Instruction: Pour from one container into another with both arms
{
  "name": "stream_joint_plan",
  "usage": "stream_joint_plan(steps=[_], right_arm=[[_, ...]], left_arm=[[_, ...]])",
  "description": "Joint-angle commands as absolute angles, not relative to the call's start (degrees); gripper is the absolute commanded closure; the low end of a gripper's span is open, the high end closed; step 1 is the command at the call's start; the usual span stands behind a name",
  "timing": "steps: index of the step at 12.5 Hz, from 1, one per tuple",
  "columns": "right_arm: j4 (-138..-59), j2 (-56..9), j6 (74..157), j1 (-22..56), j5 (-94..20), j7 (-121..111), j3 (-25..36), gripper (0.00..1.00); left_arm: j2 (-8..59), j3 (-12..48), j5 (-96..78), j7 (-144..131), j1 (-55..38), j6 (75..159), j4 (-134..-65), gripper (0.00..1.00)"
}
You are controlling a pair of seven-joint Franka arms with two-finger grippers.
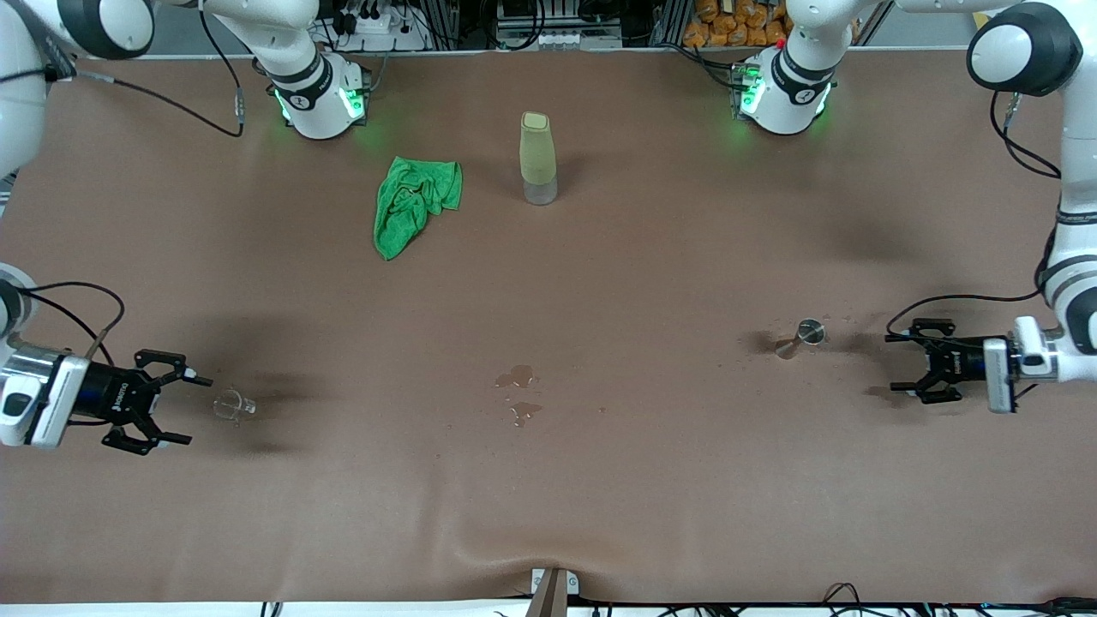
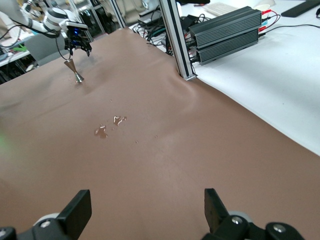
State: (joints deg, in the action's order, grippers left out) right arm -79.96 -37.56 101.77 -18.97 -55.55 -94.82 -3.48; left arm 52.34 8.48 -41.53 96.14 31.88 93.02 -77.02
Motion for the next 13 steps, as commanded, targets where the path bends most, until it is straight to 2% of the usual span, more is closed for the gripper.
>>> stream_joint_plan(steps=[1, 7, 11, 13], right_arm=[[-82.1, -30.3, 102.7, -16.3, -50.4, -83.6, -3.3, 0.0], [-85.4, -19.1, 102.6, -12.0, -40.4, -63.2, -3.3, 0.0], [-89.0, -9.5, 102.7, -7.2, -27.4, -43.6, -3.2, 0.0], [-89.2, -6.8, 101.0, -4.7, -20.9, -36.0, -1.5, 0.0]], left_arm=[[51.2, 8.1, -40.2, 85.8, 31.5, 92.2, -74.3, 0.0], [46.0, 8.3, -32.4, 62.4, 26.3, 99.4, -71.0, 0.0], [40.5, 8.2, -24.9, 46.5, 22.1, 99.9, -71.0, 0.0], [37.8, 8.2, -19.7, 41.5, 20.0, 99.9, -71.0, 0.0]])
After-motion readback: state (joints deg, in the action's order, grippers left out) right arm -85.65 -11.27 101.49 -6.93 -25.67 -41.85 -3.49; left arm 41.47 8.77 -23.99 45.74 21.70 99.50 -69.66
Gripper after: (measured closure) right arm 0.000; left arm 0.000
